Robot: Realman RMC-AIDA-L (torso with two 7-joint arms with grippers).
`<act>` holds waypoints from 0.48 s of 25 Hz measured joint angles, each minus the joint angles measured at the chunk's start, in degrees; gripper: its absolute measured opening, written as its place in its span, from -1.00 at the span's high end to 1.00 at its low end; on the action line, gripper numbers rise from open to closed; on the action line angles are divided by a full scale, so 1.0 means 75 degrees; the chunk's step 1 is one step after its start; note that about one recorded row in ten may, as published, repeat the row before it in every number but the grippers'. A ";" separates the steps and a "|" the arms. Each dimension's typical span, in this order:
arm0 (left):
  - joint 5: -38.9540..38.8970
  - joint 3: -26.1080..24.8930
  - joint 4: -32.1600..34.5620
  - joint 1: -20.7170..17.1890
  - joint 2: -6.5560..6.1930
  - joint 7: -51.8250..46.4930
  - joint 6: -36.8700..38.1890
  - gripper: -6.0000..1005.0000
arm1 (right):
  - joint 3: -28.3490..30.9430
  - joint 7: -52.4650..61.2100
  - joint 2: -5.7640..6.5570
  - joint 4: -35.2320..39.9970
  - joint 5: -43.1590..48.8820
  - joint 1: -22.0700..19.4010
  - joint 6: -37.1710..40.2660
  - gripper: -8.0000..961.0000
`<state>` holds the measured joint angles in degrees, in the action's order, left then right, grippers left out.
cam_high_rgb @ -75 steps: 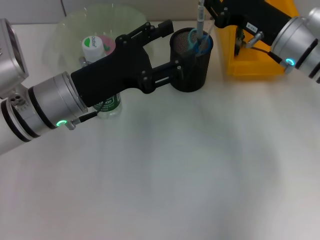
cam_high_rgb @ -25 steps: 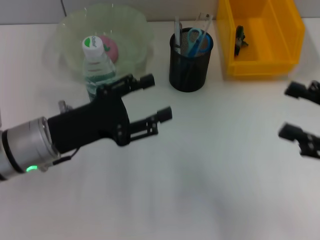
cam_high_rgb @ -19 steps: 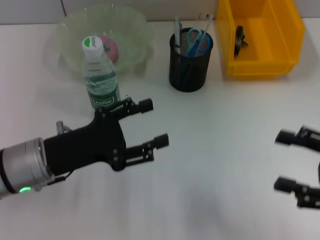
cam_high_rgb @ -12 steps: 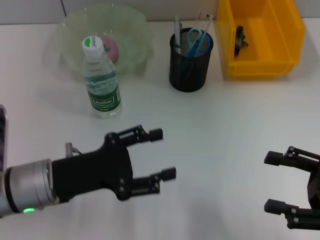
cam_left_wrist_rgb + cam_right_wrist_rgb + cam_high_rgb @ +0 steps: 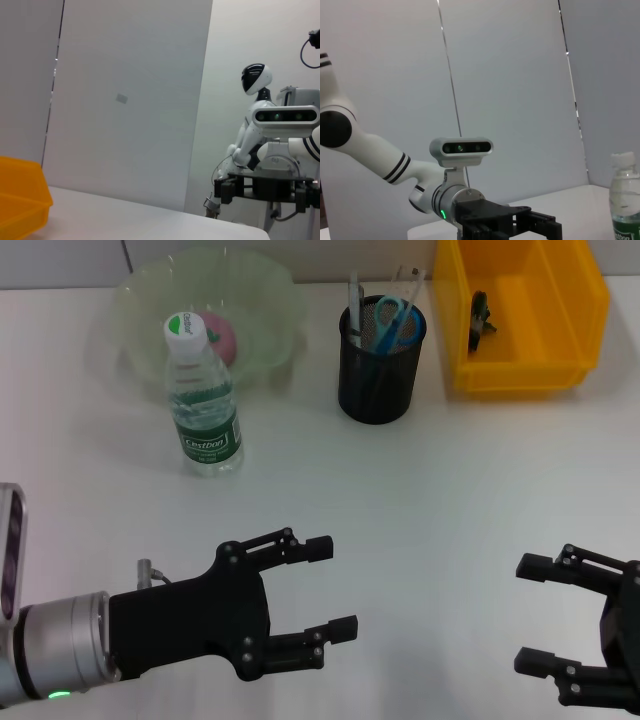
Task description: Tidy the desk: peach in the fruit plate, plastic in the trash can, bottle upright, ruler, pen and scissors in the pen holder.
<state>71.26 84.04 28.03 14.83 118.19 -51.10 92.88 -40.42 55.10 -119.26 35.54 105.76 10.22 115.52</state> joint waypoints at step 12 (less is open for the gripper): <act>-0.0047 -0.0083 -0.0022 -0.0221 -0.0001 0.0205 0.0152 -0.56 | -0.0013 -0.0055 0.0002 -0.0312 0.0241 0.0189 -0.0051 -0.68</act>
<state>70.90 83.42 27.87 13.17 118.18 -49.56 94.02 -40.52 54.69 -119.24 33.20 107.57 11.64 115.13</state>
